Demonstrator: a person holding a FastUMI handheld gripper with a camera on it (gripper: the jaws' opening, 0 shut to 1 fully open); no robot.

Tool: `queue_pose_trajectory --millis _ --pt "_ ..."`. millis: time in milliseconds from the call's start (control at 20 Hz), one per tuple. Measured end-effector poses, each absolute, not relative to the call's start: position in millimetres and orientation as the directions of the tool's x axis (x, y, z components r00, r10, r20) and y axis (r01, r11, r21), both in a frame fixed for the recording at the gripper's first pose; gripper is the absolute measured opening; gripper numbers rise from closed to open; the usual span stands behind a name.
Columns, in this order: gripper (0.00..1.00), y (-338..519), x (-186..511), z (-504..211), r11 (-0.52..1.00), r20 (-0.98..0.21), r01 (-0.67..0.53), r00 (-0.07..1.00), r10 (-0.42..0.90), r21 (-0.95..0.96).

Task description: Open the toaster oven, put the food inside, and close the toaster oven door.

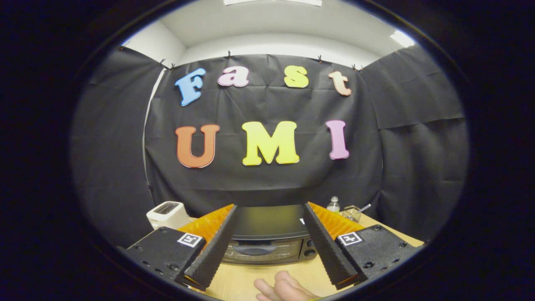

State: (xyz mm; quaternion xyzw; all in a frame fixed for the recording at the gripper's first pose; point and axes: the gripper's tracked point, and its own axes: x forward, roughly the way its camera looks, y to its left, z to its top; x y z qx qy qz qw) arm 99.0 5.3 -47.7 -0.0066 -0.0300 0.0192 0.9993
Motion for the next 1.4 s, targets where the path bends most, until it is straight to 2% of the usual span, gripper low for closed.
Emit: queue_pose_trajectory --millis 250,650,750,800,850,1100,1400 --pt "1.00 28.5 166.9 -107.3 0.994 -0.045 -0.086 0.996 0.083 -0.063" --pt "1.00 33.0 226.5 -163.2 0.996 -0.147 -0.051 0.988 0.041 -0.068" --pt "1.00 43.6 226.0 -183.9 0.994 -0.225 -0.097 0.971 0.085 -0.042" --pt "1.00 37.2 221.2 -196.4 0.995 -0.275 -0.081 0.959 0.064 -0.051" --pt "1.00 36.7 226.6 -192.1 0.996 -0.228 -0.079 0.972 0.066 -0.049" --pt "1.00 34.3 210.0 -201.1 0.994 -0.278 -0.097 0.957 0.082 -0.040" --pt "1.00 26.3 157.5 -233.8 0.995 -0.314 -0.080 0.948 0.059 -0.055"
